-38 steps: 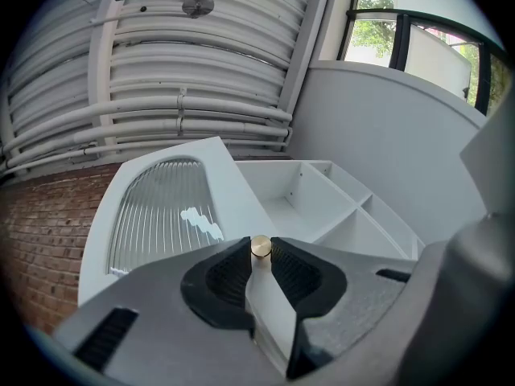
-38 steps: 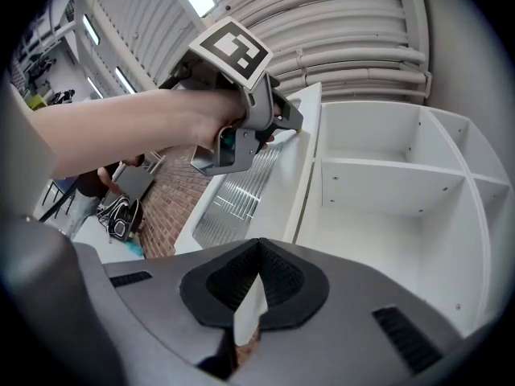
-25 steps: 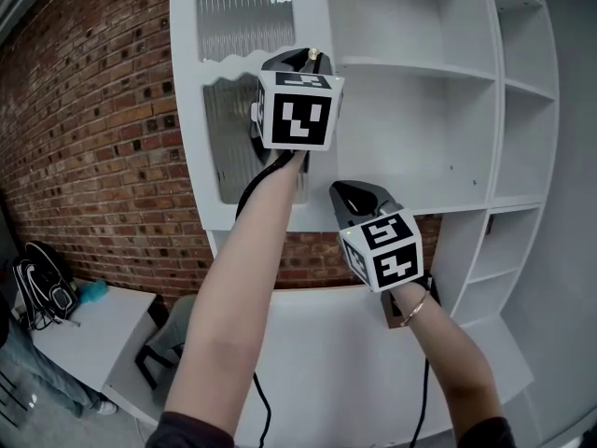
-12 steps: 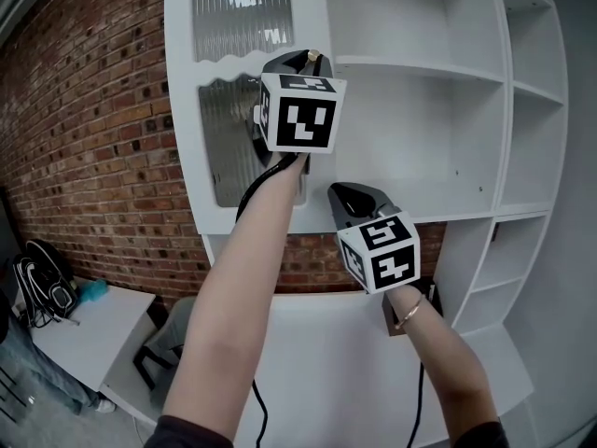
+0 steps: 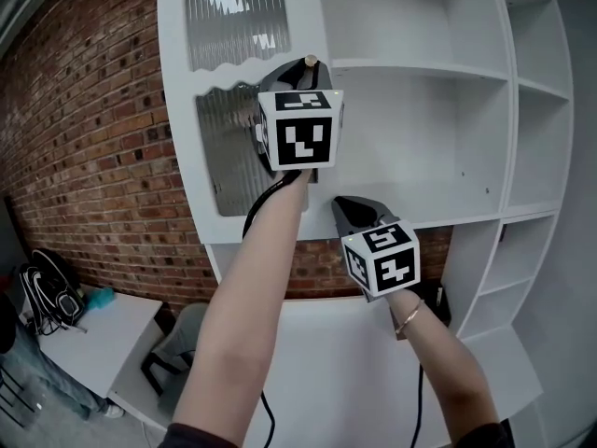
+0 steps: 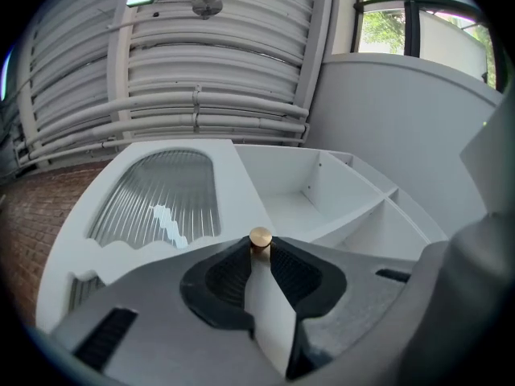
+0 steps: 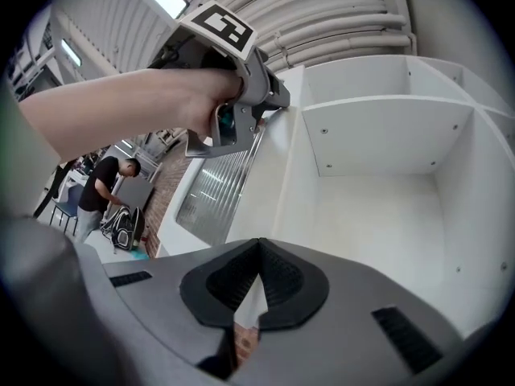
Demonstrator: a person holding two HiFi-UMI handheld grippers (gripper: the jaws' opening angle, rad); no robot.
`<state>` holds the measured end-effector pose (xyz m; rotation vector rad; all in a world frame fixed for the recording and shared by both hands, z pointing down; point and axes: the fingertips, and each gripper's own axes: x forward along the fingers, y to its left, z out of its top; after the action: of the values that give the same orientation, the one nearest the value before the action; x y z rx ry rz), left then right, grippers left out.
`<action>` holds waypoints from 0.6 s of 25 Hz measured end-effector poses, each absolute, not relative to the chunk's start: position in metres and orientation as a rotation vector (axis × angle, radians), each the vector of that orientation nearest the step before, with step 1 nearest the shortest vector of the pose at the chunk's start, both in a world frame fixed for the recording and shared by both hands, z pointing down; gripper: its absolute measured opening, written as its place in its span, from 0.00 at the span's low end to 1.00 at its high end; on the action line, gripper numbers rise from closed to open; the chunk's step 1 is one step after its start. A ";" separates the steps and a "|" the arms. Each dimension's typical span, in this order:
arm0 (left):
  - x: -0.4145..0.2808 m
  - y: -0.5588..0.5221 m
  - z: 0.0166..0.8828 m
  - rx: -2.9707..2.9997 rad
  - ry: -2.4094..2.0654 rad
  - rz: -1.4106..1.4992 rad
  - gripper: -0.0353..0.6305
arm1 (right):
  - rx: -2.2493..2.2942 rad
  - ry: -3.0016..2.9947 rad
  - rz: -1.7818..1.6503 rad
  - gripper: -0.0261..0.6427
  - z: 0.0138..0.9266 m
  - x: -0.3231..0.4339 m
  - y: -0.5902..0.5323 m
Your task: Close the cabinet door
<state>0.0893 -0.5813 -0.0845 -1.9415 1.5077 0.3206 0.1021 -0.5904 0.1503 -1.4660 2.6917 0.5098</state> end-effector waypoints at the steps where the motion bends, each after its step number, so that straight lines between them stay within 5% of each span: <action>1: 0.089 -0.581 -0.083 -1.957 1.508 0.327 0.16 | -1.463 2.698 0.500 0.04 0.149 0.102 -0.591; 15: 0.065 -0.556 0.036 -2.159 1.407 0.223 0.16 | -1.492 2.723 0.486 0.04 0.170 0.092 -0.568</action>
<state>0.0645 -0.5560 0.0361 -2.1593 1.4071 0.2234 0.0918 -0.5684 0.1704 -1.4922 2.7226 0.4860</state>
